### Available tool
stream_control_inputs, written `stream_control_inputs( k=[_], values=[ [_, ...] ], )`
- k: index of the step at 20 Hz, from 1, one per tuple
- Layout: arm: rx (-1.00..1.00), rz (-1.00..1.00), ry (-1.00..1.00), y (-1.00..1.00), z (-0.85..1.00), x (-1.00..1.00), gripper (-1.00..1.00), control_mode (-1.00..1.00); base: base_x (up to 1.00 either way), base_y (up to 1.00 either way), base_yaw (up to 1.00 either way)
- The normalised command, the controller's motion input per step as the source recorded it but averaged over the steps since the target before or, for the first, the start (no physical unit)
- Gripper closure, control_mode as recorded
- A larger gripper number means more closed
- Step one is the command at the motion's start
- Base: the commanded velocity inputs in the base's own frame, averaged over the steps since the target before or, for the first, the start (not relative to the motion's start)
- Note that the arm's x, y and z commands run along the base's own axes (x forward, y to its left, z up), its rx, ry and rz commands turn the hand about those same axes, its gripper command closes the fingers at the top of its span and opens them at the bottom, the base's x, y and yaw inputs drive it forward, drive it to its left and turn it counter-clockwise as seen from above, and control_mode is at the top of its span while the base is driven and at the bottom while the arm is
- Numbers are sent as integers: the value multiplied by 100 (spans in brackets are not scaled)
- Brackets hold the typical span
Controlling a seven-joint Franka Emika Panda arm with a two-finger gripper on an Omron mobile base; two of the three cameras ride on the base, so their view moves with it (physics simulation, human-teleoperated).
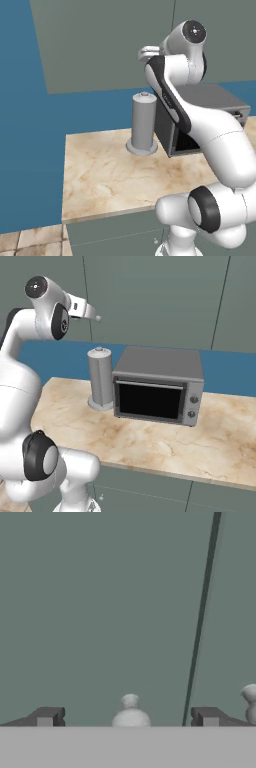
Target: Move the bowls from the cabinet to the plates on the dining table.
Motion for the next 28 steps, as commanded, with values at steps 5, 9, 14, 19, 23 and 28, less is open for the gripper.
stream_control_inputs(
  k=[5,9,14,19,23,28],
  values=[
    [-1,0,1,0,-8,19,-100,-100,0,0,0],
    [-2,0,0,0,-11,25,-100,-100,0,0,0],
    [0,0,1,0,0,2,-100,-100,0,0,0],
    [0,0,0,0,0,0,100,-100,0,0,0],
    [0,0,0,0,0,0,100,-100,0,0,0],
    [0,0,0,0,0,0,100,-100,0,0,0]
  ],
)
